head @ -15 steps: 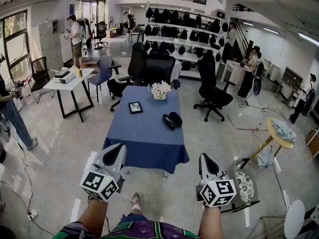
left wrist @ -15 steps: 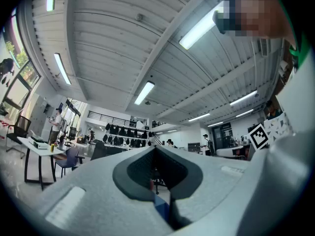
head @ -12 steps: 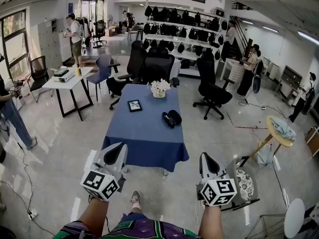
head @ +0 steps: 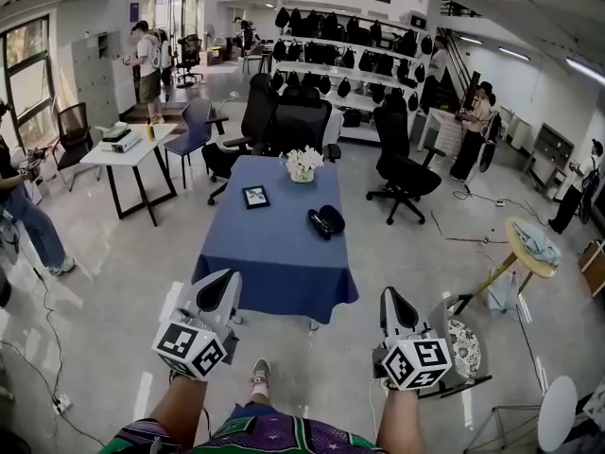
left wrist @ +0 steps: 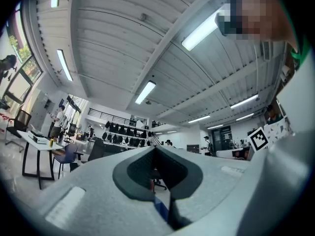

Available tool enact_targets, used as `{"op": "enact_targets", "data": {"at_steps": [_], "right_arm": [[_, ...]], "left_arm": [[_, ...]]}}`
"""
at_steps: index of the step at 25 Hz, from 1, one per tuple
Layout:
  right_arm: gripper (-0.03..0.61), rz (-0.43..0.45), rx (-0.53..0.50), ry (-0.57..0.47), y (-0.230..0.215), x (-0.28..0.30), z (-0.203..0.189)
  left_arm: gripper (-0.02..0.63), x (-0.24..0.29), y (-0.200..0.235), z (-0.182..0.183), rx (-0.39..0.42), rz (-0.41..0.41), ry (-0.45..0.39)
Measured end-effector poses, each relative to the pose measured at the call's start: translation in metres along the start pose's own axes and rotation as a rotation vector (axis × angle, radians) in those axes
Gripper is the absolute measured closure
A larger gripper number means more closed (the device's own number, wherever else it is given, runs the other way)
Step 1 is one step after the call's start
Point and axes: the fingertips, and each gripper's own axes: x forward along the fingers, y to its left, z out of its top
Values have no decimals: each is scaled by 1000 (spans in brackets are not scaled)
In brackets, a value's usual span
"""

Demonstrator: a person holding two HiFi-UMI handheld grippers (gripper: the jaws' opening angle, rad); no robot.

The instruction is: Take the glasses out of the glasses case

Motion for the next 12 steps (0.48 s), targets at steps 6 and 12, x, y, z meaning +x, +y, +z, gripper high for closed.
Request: {"op": "enact_targets", "data": {"at_steps": [6,12], "right_arm": [[578,-5,4,-6,-4,4,1],[578,-12,30,-44,-8,13,7]], "left_arm": [[598,7,0,0,-2,-4,-2],[599,14,5,0,-7,-4,-3]]}}
